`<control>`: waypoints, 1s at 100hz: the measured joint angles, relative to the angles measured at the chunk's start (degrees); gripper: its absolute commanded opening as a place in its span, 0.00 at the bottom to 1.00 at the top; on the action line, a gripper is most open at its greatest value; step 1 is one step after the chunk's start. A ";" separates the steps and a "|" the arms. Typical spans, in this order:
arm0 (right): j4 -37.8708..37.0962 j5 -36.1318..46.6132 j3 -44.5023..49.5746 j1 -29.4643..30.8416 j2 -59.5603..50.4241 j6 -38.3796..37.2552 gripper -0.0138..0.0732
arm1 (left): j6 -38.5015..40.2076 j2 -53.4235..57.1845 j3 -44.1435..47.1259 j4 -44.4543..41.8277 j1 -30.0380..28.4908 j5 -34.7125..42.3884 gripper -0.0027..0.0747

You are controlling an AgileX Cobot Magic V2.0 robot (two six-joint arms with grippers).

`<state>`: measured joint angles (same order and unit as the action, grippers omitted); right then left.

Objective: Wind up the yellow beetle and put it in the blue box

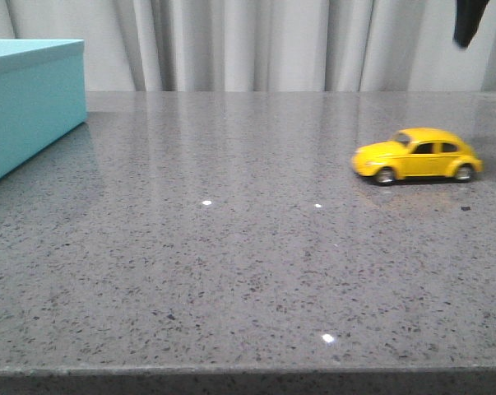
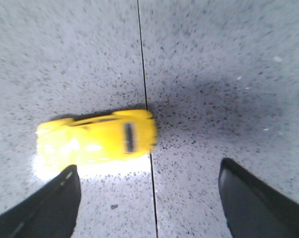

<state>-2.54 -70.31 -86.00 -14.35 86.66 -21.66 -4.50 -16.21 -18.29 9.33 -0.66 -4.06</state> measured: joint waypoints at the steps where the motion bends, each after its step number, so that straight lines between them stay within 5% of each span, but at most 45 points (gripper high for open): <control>1: 0.00 0.00 0.09 0.00 -0.26 0.12 0.81 | 0.00 0.00 0.00 0.00 0.00 0.00 0.61; 50: 0.28 14.12 14.16 -3.92 -11.38 1.33 0.81 | 0.00 -1.27 -0.56 -0.60 0.00 -1.14 0.61; 100: 0.43 19.57 15.18 -10.22 -12.59 1.40 0.81 | -12.57 -19.37 -22.60 -1.61 0.49 -22.19 0.61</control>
<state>-2.10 -50.74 -70.82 -24.56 74.07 -20.26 -17.07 -35.58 -40.89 7.71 -0.18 -26.26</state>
